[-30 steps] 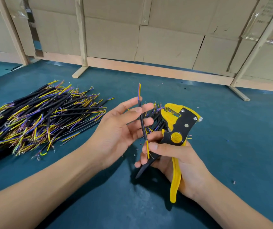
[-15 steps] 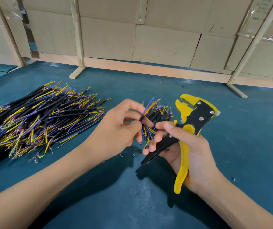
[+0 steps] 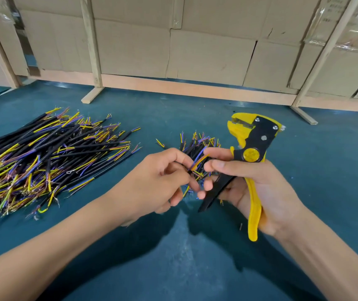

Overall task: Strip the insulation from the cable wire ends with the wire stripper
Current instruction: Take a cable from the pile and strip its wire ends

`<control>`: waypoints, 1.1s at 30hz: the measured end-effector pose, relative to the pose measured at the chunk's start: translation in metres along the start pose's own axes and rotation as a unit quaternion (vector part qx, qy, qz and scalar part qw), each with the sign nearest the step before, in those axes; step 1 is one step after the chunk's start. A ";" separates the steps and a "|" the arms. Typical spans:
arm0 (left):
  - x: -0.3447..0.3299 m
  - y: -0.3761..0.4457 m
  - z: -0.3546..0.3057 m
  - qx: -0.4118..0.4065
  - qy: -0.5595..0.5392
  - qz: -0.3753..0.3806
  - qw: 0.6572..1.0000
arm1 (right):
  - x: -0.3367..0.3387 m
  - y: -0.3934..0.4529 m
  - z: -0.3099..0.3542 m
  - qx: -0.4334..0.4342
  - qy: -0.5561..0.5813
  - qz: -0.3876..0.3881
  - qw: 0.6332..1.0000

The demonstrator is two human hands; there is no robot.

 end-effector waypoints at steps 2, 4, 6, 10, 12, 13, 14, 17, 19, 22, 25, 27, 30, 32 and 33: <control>-0.002 -0.001 0.001 0.004 0.001 0.012 1.000 | 0.001 0.000 -0.003 0.000 -0.015 0.005 1.000; -0.003 -0.001 0.001 0.003 -0.002 0.012 1.000 | 0.001 0.000 -0.006 0.000 -0.018 -0.001 1.000; -0.002 -0.001 0.001 0.000 -0.006 0.008 1.000 | 0.000 0.001 -0.006 0.004 -0.017 -0.016 1.000; -0.002 -0.001 0.002 -0.024 -0.028 0.002 0.999 | 0.000 0.001 -0.005 0.003 -0.018 -0.042 0.999; -0.004 -0.001 0.003 -0.046 -0.039 -0.002 0.998 | 0.002 0.002 -0.004 0.004 -0.032 -0.062 0.998; -0.004 0.000 0.003 -0.057 -0.045 -0.006 0.997 | 0.003 0.003 -0.004 0.006 -0.039 -0.070 0.997; -0.003 0.000 0.003 -0.067 -0.053 -0.011 0.996 | 0.003 0.003 -0.003 0.008 -0.044 -0.075 0.996; -0.002 0.001 0.005 -0.089 -0.059 -0.027 0.994 | 0.003 0.002 -0.004 0.016 -0.046 -0.074 0.996; -0.002 0.000 0.006 -0.107 -0.038 -0.043 0.993 | 0.002 0.001 -0.005 0.024 -0.051 -0.075 0.996; -0.002 -0.003 0.008 -0.150 0.027 -0.073 0.986 | 0.001 0.001 -0.006 0.037 -0.055 -0.076 0.995; -0.004 -0.004 0.008 -0.160 0.065 -0.096 0.980 | 0.001 0.001 -0.006 0.047 -0.056 -0.074 0.995; -0.005 -0.003 0.007 -0.129 0.020 -0.094 0.987 | 0.002 0.001 -0.006 0.059 -0.065 -0.068 0.994; -0.005 -0.002 0.003 -0.101 -0.035 -0.063 0.992 | 0.003 0.001 -0.008 0.079 -0.093 -0.054 0.991; -0.006 -0.003 0.001 -0.106 -0.062 -0.066 0.990 | 0.004 0.001 -0.009 0.084 -0.104 -0.053 0.990; -0.007 -0.003 0.002 -0.109 -0.071 -0.076 0.989 | 0.003 0.000 -0.010 0.082 -0.106 -0.053 0.990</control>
Point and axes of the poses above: each hand's wrist, its own y-axis towards the middle knuckle, its own x-axis out of the back of the hand, z = x × y, the point moved 1 cm from there along y, towards the middle knuckle, and after that the axes turned 1 degree about x, right-handed, at the moved point
